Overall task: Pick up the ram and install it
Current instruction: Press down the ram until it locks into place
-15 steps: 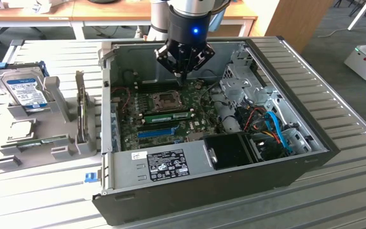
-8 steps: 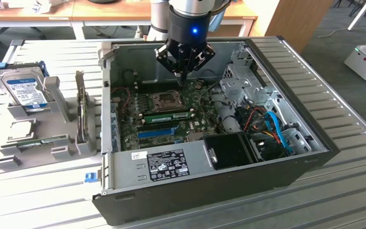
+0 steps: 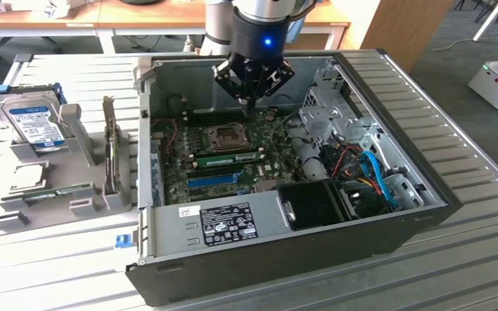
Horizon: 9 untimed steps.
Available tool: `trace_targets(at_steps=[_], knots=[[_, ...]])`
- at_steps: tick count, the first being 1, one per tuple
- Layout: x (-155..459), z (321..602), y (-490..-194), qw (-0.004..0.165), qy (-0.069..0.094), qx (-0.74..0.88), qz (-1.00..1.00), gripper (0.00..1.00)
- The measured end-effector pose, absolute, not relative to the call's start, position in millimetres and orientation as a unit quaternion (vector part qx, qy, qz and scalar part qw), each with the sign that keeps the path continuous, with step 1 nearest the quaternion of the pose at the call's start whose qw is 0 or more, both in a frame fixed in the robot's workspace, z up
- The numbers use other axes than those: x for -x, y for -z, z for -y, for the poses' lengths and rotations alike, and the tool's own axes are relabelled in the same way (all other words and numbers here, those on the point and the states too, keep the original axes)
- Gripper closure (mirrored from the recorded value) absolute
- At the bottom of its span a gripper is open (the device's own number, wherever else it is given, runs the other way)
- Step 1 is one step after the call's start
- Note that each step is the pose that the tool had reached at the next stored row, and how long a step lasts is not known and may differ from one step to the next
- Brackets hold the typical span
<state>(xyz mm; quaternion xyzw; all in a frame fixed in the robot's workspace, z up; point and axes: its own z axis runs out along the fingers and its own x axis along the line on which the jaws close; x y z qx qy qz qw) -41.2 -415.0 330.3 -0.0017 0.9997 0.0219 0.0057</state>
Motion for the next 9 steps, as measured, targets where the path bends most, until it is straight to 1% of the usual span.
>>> trace_targets(at_steps=[4, 9], knots=[[38.8, 415.0, -330.3, 0.001, -0.022, 0.002, -1.0, 0.89], [38.8, 415.0, -330.1, 0.001, -0.022, 0.001, -1.0, 0.89]])
